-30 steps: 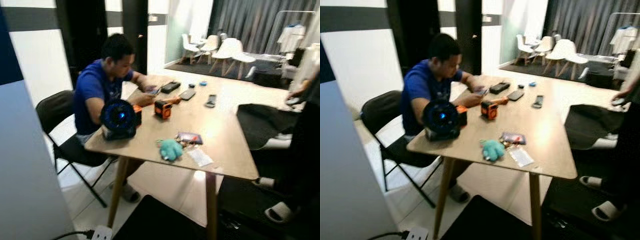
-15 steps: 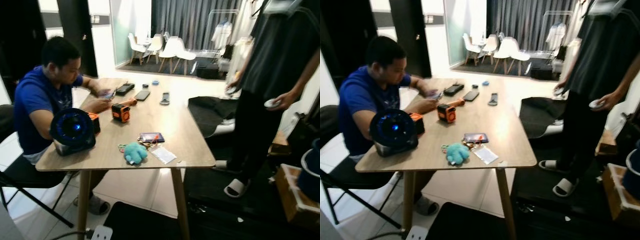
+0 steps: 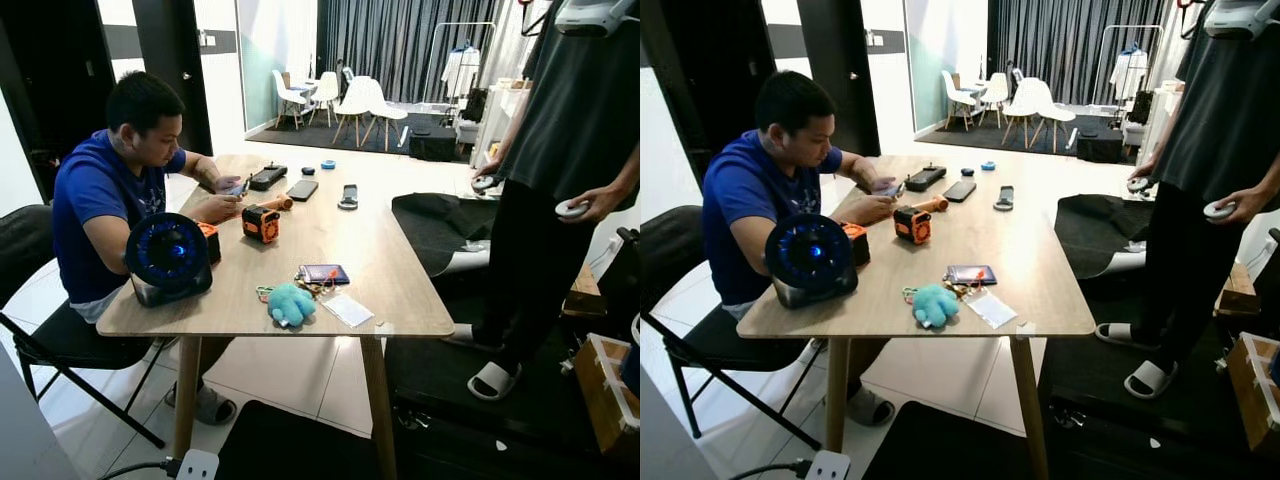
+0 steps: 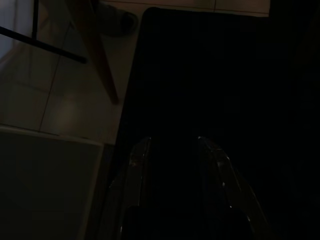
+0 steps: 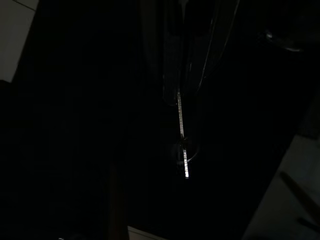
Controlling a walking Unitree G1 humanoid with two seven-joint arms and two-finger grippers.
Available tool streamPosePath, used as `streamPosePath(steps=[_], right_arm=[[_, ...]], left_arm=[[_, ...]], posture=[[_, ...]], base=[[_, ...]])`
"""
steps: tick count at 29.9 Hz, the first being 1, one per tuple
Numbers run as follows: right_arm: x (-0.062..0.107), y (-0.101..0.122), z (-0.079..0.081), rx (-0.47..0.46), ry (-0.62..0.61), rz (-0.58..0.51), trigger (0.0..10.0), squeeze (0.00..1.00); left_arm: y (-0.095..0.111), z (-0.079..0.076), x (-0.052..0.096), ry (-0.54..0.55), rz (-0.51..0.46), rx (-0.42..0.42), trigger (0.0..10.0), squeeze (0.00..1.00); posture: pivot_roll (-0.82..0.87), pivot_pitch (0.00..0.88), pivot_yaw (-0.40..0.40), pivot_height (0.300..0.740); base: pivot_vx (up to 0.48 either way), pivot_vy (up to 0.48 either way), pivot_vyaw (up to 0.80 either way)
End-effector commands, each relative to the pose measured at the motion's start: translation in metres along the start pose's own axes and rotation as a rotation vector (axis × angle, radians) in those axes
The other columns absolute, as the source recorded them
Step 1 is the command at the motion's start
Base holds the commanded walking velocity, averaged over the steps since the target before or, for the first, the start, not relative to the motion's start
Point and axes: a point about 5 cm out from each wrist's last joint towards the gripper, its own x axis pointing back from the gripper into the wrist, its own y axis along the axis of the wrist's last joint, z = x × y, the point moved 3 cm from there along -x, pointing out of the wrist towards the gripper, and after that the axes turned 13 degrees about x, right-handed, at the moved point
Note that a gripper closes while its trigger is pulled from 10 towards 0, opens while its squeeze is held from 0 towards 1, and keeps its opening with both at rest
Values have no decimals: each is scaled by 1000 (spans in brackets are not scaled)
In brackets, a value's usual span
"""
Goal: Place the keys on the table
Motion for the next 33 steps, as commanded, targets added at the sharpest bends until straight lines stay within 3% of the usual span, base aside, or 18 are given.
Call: streamPosePath(steps=[1,6,24,33], right_arm=[[1,-4,0,-3,-2,16,10000,0],[1,-4,0,-1,-1,16,10000,0],[1,-5,0,3,1,18,10000,0],[1,-4,0,6,3,17,10000,0]], left_arm=[[0,-3,0,0,-2,25,10000,0],[2,-4,-1,-2,-12,45,10000,0],[4,-5,-1,-8,-16,65,10000,0],[5,-2,-1,-6,-31,63,10000,0]], posture=[[48,16,15,740],[49,20,15,740],[48,19,15,740],[50,16,16,740]], base=[[0,0,0],[0,0,0],[355,0,0],[123,0,0]])
